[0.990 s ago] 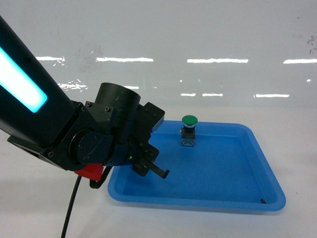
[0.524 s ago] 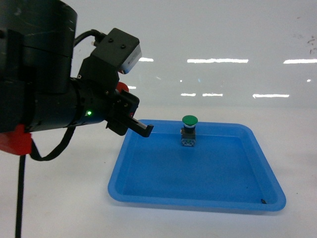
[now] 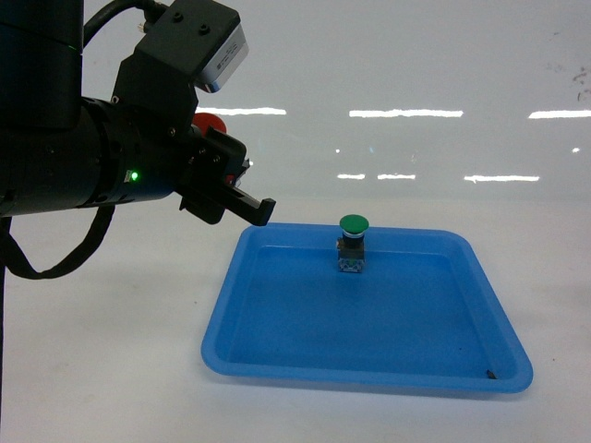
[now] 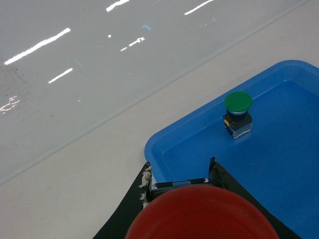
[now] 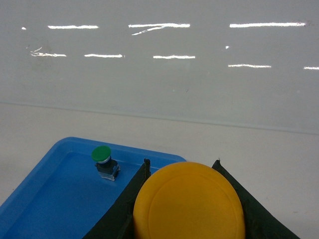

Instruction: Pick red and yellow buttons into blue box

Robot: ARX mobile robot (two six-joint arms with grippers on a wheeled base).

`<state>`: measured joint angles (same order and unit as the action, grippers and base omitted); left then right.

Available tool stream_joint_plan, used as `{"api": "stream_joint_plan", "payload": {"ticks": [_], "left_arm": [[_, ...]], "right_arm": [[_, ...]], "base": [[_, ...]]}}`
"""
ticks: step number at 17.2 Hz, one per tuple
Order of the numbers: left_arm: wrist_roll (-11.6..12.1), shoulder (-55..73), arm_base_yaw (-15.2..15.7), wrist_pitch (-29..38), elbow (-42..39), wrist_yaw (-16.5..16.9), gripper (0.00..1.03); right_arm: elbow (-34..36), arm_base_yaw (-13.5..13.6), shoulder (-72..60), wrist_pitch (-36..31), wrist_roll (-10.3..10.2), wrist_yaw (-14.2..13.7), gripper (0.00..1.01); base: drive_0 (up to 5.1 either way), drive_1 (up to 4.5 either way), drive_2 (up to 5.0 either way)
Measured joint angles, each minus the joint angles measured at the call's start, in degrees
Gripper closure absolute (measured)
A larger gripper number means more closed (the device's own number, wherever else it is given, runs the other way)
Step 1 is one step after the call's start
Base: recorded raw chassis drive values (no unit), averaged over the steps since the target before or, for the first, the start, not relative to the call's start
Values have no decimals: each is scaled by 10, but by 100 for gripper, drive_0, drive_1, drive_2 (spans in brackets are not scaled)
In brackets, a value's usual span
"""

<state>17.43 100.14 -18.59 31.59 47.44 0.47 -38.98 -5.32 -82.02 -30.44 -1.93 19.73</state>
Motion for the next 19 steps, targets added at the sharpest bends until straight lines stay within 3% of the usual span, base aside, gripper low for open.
{"api": "stream_joint_plan", "payload": {"ticks": [11,19], "left_arm": [[-7,-236,85,-3,-142,97,75],[-9,-240,90,-4,-143,97,75]], "right_arm": [[0,0,0,0,0,0,69],[0,0,0,0,0,0,69]], "base": [[0,0,0],[0,0,0]]}}
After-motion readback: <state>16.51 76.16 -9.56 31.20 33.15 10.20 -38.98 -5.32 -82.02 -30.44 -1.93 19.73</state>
